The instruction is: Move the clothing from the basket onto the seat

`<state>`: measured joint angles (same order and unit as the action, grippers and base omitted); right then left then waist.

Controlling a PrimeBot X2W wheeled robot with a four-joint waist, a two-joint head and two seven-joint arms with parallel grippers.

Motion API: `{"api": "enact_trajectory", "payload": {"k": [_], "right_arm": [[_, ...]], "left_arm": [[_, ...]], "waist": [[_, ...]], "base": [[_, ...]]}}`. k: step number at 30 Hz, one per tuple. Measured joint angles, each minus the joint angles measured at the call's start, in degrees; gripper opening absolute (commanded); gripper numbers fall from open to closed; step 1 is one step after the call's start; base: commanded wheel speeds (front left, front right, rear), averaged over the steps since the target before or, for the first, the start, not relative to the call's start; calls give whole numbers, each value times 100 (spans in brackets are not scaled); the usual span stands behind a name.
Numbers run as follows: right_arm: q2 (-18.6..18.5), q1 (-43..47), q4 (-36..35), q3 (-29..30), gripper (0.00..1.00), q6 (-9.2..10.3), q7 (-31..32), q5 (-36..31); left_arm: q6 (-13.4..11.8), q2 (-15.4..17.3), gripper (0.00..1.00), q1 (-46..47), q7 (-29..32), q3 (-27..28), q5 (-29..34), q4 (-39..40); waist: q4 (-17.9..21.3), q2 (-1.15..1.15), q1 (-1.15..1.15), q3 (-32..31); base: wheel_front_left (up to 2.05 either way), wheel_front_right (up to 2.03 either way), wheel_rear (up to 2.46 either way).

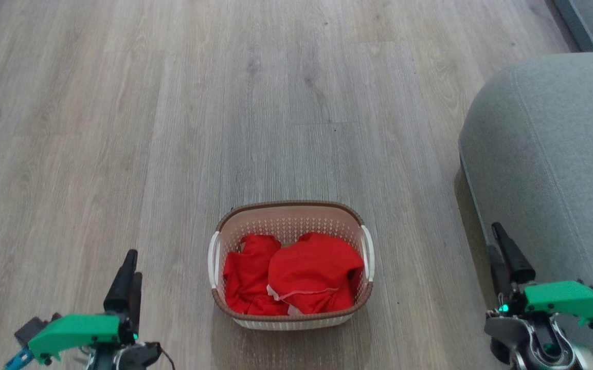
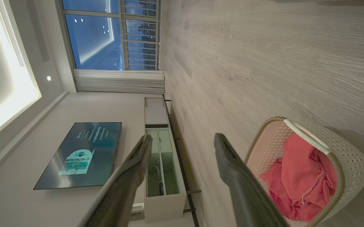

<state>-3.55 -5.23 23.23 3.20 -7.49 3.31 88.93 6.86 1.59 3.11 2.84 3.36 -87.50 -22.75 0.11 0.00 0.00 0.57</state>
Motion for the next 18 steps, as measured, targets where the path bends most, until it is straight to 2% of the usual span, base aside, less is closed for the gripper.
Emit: {"api": "enact_trajectory", "payload": {"k": [8,18], "right_arm": [[-122,-227,154,-302,100,0,-142,-387],[-215,-446,255,-359,100,0,-303,-1362]], "left_arm": [[0,0,100,136,-120,-10,658,-63],[-48,1,100,338,-292,-31,1848,-90]], "waist": [[5,0,0,6],[14,0,0,14]], "base": [[0,0,0],[0,0,0]]}}
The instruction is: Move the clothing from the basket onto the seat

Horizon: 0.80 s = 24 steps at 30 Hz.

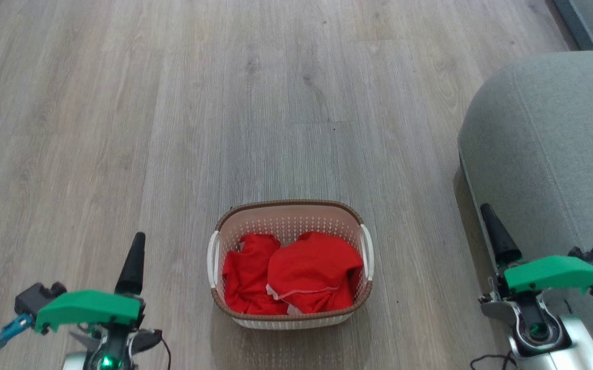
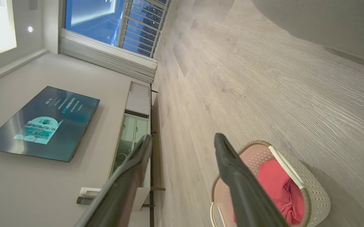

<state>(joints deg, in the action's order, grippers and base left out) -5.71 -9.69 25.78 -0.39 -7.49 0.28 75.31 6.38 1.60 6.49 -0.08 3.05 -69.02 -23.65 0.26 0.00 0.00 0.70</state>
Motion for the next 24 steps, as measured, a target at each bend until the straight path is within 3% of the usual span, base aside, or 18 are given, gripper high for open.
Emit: {"api": "enact_trajectory", "payload": {"k": [24], "right_arm": [[-178,-541,278,-347,100,0,-411,-1749]], "left_arm": [[-205,2,100,477,-365,-287,1917,-242]], "waist": [[40,0,0,24]], "base": [[0,0,0]]}}
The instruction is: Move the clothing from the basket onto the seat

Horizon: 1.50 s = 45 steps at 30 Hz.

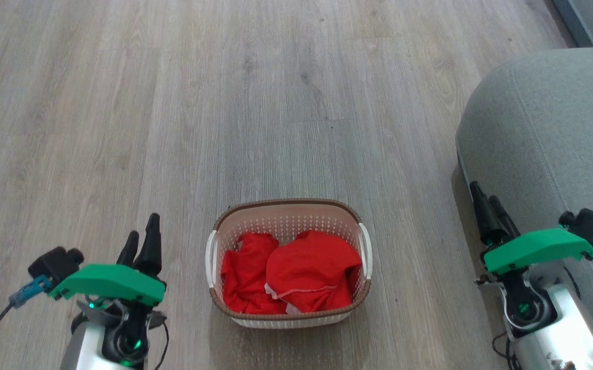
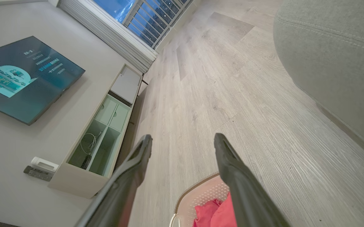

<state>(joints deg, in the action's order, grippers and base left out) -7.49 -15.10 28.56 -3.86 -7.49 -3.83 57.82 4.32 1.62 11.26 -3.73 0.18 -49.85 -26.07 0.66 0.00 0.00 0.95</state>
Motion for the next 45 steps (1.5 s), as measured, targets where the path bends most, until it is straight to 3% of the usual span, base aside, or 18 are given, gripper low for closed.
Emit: {"api": "enact_trajectory", "payload": {"k": [45], "right_arm": [[-471,-1157,690,-703,100,-1,-734,-2705]], "left_arm": [[-307,5,100,961,-751,-372,3195,-552]], "waist": [[7,0,0,99]], "base": [[0,0,0]]}}
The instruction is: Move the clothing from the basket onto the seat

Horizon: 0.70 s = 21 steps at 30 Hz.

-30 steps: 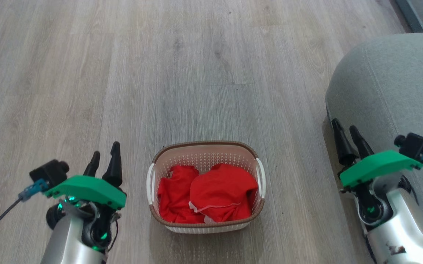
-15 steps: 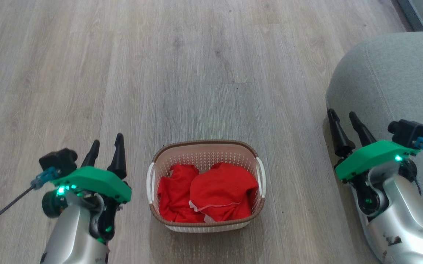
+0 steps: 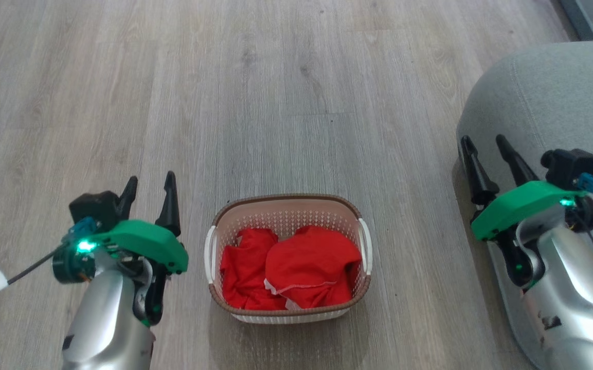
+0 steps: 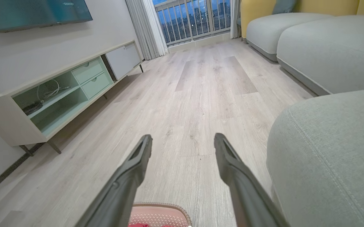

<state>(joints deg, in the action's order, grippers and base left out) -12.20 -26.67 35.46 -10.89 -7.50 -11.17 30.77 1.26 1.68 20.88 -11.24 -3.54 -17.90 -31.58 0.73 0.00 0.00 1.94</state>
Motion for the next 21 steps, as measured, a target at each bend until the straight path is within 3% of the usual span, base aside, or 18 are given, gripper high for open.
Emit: {"api": "enact_trajectory", "payload": {"k": [21], "right_arm": [[-76,-436,261,233,100,0,-323,-1444]], "left_arm": [[-330,2,100,416,-304,-5,1221,-198]], "waist": [[8,0,0,67]], "base": [[0,0,0]]}}
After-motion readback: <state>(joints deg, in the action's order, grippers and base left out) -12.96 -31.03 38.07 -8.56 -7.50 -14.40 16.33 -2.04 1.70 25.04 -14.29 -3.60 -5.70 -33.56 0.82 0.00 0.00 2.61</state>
